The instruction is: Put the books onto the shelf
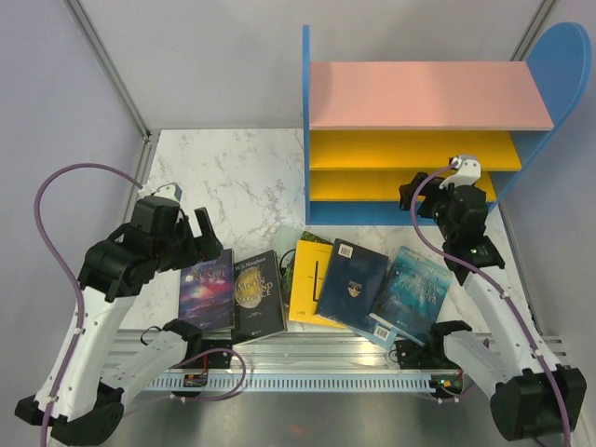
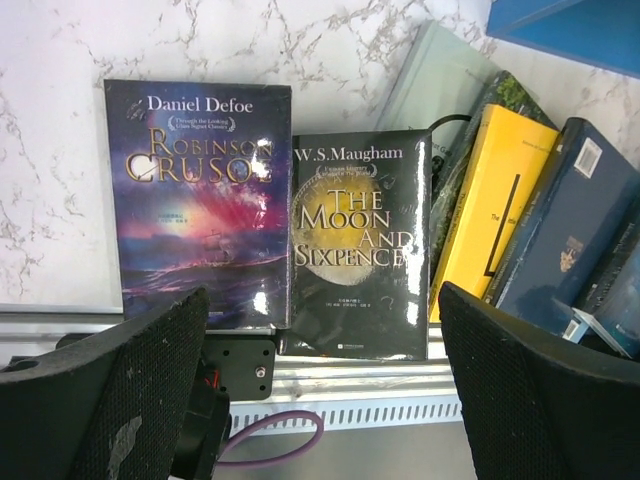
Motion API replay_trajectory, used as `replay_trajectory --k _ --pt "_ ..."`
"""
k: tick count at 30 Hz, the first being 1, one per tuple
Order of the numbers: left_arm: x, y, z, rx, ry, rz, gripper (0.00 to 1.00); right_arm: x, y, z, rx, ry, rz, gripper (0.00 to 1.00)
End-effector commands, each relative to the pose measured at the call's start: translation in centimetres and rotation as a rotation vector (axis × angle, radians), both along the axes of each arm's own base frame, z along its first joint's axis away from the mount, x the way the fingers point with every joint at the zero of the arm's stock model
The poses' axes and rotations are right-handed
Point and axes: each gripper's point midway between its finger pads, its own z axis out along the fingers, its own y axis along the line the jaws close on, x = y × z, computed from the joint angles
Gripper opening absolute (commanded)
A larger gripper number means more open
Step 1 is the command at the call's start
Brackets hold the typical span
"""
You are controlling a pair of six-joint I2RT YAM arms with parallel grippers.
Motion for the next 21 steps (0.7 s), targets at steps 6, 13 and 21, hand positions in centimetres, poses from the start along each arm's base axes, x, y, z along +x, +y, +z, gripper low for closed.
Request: replay_trajectory --k 6,13,21 --pt "2.6 -2.8 -2.5 -0.051 0.018 -0.083 0.96 -10.9 4.2 1.5 0.271 0.254 0.103 0.98" --pt "3.8 -4.4 -3.9 -0.083 0.076 -0.116 0.91 -14.2 11.2 -3.3 0.811 0.498 0.273 0.98" --pt "3.0 -4.7 -5.5 -0.083 0.12 -0.146 0.91 -15.3 17.9 -1.8 0.668 0.618 0.51 0.96"
